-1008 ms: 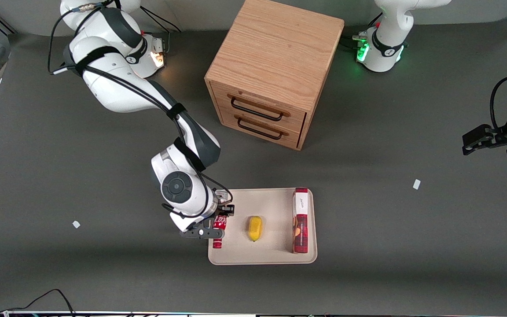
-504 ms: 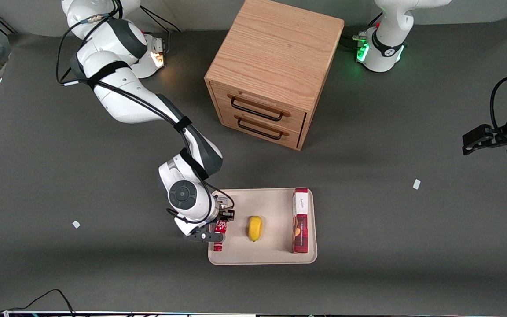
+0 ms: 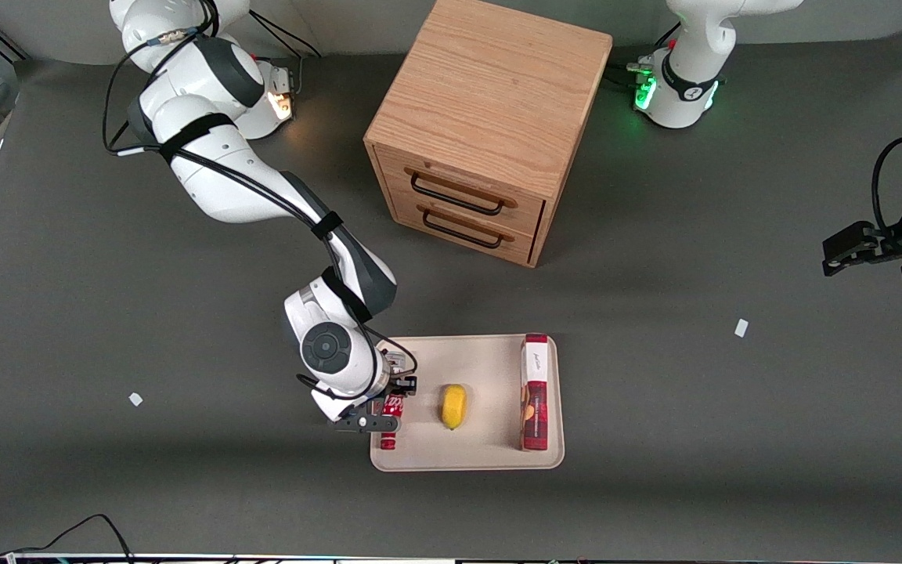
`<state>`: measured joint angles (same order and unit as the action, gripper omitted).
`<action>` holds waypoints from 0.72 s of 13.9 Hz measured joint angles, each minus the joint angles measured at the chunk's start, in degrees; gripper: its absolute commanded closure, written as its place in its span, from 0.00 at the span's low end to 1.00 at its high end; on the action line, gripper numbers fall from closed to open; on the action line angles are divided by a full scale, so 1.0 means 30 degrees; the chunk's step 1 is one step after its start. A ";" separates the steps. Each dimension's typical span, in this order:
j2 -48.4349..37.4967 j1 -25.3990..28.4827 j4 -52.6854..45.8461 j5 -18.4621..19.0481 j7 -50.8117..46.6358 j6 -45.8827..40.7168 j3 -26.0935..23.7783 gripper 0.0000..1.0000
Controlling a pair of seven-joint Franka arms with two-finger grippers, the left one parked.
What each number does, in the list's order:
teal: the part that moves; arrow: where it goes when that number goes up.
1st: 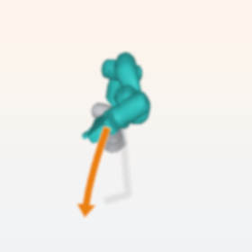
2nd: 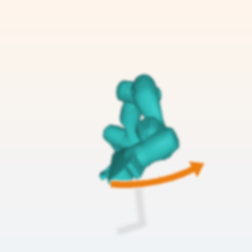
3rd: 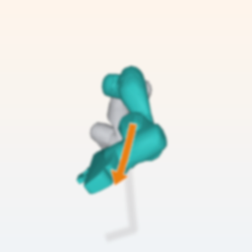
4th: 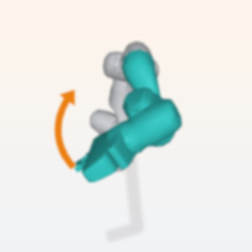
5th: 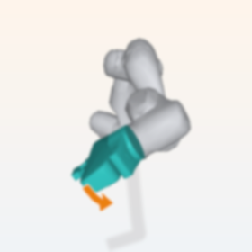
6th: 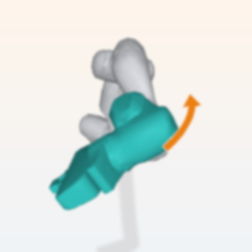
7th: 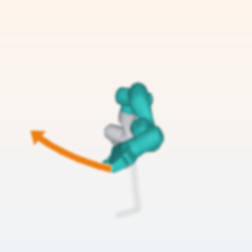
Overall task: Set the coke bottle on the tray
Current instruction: 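Lower the upright bottle onto the tray beside the lemon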
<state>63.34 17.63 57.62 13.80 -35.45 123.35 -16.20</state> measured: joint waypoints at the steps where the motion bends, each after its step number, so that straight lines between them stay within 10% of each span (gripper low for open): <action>1: -0.0003 0.0016 -0.0009 0.0044 0.0004 0.0040 -0.0001 0.00; 10: -0.0011 0.0034 -0.0038 0.0394 0.0004 0.0091 -0.0001 0.00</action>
<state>63.31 17.74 57.51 14.98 -35.43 123.62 -16.20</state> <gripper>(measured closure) 0.000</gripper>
